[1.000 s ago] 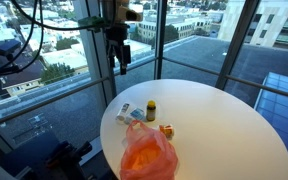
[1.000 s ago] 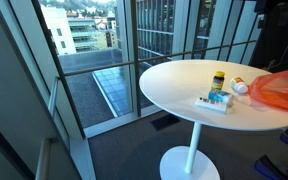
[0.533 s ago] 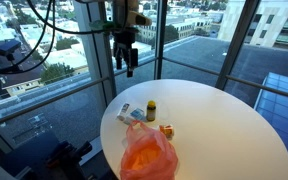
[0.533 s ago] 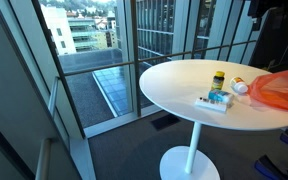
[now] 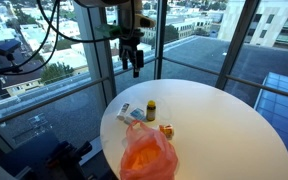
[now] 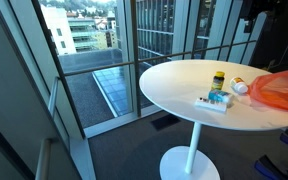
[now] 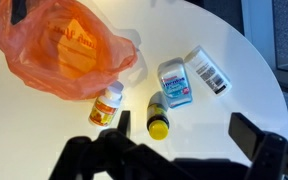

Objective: Put the bottle with a yellow cap in the plastic bag

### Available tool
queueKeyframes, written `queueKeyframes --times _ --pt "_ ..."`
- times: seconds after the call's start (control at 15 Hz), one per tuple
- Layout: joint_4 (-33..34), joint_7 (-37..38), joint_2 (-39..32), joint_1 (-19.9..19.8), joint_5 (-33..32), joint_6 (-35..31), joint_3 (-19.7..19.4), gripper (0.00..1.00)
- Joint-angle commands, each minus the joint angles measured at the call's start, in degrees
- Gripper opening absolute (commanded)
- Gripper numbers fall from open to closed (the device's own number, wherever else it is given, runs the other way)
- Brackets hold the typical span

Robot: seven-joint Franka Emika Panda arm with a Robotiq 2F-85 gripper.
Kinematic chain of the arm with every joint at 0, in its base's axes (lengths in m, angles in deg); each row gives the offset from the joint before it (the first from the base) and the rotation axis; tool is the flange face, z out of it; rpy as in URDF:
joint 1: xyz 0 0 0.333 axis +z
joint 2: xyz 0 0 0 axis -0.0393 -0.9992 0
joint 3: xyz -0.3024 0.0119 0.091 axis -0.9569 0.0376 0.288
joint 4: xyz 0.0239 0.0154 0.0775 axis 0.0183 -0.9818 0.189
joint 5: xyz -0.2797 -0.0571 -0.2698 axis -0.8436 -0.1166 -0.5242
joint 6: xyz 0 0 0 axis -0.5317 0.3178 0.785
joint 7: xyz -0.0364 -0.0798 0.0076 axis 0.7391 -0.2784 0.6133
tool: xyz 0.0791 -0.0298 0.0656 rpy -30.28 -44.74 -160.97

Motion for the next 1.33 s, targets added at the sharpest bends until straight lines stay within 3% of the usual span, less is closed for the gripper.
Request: queueKeyframes --times 0.0,0.73,1.27 --pt "2.4 0.1 -4.4 -0.2 -0.2 -5.0 -1.2 1.0" --pt "4.1 -4.6 -17.2 -0.5 1.9 -19.7 -4.3 1.0" --pt "4.9 -3.6 -24.6 -0.1 1.3 -25.3 -4.9 1.0"
